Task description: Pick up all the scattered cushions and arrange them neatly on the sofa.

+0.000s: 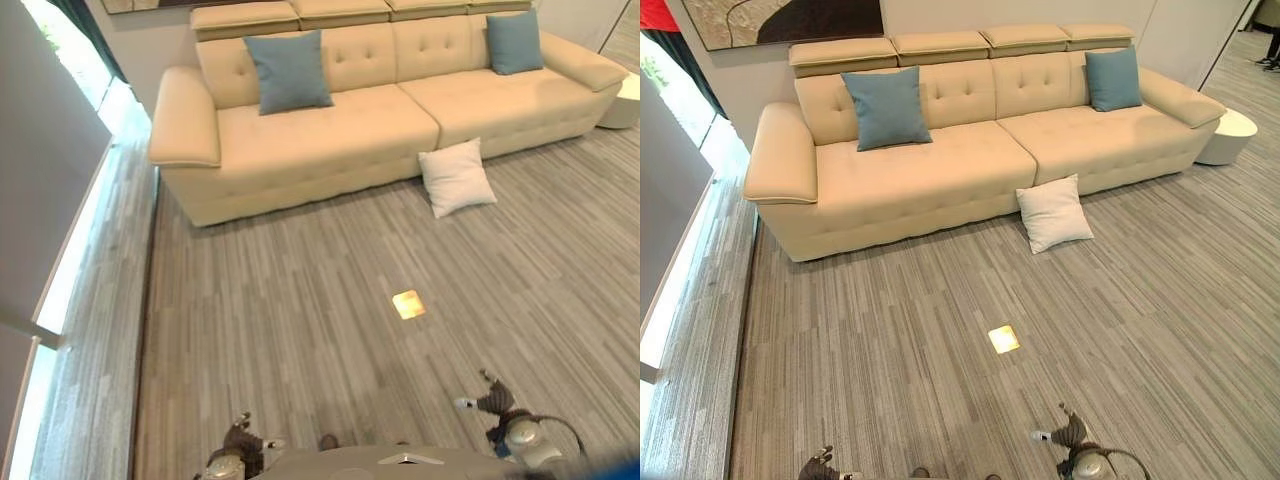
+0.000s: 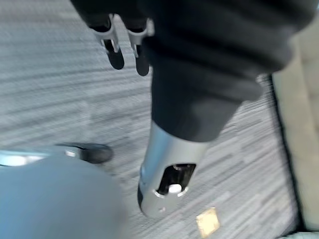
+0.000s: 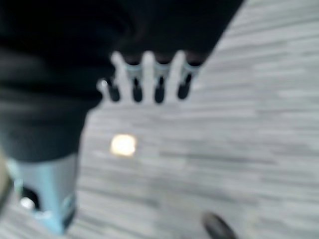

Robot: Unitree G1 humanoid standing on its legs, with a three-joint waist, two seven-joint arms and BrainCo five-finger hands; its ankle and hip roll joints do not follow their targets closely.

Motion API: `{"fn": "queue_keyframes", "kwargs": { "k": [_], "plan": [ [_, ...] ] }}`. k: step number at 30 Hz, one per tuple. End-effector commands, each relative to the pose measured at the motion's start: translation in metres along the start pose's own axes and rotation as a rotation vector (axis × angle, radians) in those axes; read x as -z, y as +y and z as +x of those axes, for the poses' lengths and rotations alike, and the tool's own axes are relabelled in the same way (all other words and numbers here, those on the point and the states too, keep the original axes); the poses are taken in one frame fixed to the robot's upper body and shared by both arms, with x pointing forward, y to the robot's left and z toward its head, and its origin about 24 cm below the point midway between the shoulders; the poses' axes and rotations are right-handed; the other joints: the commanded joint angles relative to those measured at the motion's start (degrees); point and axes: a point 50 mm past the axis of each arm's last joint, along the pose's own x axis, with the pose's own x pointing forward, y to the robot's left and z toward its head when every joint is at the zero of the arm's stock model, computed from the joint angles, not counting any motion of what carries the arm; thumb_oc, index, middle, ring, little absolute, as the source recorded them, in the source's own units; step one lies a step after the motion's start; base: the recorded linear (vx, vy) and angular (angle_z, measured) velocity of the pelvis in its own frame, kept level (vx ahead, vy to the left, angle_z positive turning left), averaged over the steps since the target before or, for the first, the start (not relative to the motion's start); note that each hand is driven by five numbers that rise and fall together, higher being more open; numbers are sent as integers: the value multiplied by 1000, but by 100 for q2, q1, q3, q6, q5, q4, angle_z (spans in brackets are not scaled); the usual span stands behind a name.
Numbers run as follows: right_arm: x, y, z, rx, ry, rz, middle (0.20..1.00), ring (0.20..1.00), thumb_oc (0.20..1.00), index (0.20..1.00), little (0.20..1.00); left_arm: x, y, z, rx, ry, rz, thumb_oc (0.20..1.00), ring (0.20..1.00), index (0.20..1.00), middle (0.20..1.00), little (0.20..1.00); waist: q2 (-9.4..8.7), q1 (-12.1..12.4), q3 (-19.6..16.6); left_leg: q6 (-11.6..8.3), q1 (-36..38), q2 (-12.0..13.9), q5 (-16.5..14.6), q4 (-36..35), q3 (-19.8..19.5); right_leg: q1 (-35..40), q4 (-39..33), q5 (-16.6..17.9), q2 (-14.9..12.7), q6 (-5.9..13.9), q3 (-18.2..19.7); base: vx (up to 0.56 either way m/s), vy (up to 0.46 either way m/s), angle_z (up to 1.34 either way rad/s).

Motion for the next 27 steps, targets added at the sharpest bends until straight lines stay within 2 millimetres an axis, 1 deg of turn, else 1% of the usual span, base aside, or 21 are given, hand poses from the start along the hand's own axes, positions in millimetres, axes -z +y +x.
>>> {"fn": "queue_keyframes", "kwargs": {
  "k": [1, 5, 17, 25, 26, 27],
  "plan": [
    [-17, -9, 7, 16, -37, -8, 1000, 1000, 1000, 1000, 1000, -27, -6, 7, 27, -54, 60, 1000, 1000, 1000, 1000, 1000, -149, 101, 74, -164, 21, 24, -664, 51, 210, 119, 63, -334, -472, 490, -217, -10, -15, 10],
    [-11, -5, 5, 4, -15, -8, 1000, 1000, 1000, 1000, 1000, -28, -6, 7, 30, -53, 47, 1000, 1000, 1000, 1000, 1000, -171, 120, 67, -175, -6, 34, -640, 51, 165, 131, 54, -344, -481, 484, -280, -11, -19, 11],
    [-14, -4, 6, -4, -20, -28, 1000, 1000, 1000, 1000, 1000, -30, -12, 8, 58, -60, 155, 1000, 1000, 1000, 1000, 1000, -190, 93, 88, -192, 5, 76, -646, 51, 229, 131, 72, -391, -438, 457, -242, -2, -2, 1],
    [-13, -3, 6, -7, -15, -24, 1000, 1000, 1000, 1000, 1000, -31, -13, 8, 63, -62, 163, 1000, 1000, 1000, 1000, 1000, -196, 65, 100, -207, 15, 104, -655, 51, 249, 121, 67, -411, -410, 439, -204, 4, -16, 0],
    [-11, -1, 5, -17, -6, -17, 1000, 1000, 1000, 1000, 1000, -32, -14, 8, 67, -65, 174, 1000, 1000, 1000, 1000, 1000, -204, 26, 121, -204, 67, 157, -672, 51, 263, 109, 65, -448, -350, 404, -75, 16, -128, 0],
    [-8, 2, 4, -25, 7, 1, 1000, 1000, 1000, 1000, 1000, -40, -16, 9, 75, -92, 187, 1000, 1000, 1000, 1000, 1000, -234, 4, 217, -241, 27, 242, -714, 291, 340, 125, 50, -492, -289, 342, 81, 10, -148, -4]
  ]
}}
